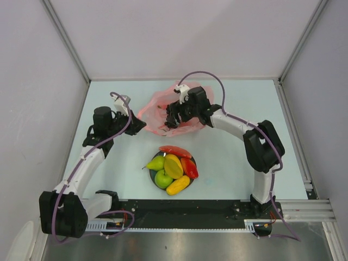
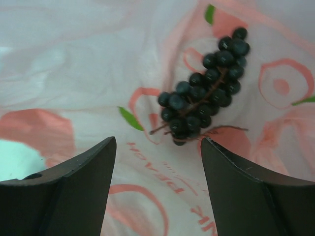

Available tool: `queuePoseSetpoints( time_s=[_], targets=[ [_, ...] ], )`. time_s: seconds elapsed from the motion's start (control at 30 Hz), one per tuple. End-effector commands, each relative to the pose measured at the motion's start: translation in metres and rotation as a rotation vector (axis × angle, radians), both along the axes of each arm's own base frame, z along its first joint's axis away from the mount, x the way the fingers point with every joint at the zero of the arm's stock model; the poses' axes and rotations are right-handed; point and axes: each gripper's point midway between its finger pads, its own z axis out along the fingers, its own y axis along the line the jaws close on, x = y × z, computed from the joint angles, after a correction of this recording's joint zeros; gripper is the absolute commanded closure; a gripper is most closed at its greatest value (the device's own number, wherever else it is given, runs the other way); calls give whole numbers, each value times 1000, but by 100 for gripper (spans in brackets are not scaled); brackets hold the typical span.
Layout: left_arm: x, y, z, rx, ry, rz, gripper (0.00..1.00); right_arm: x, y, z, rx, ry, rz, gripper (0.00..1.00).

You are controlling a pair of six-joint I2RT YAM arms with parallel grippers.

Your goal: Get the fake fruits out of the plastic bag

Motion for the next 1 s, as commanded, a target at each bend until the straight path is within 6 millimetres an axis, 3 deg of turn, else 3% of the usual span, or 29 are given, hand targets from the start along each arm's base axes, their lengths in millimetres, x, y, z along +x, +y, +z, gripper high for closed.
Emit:
queuePoseSetpoints(
  time_s=[0.0, 0.2, 0.53, 0.8, 0.97],
  targets=[
    [-3, 3, 7, -2, -26, 11, 98, 20, -5, -16, 60, 93, -106, 26],
    [-1, 4, 11, 3, -35, 13, 98, 23, -2, -47, 28, 154, -152, 28],
    [-3, 4, 4, 10, -6, 6, 98, 47, 4, -90, -65, 162, -240, 30],
    [-2, 4, -6, 15, 21, 7, 98, 46, 5, -120, -130, 191, -284, 34],
    [0, 5, -9, 13, 29, 13, 98, 50, 7, -127, -158, 157, -304, 56]
  ],
)
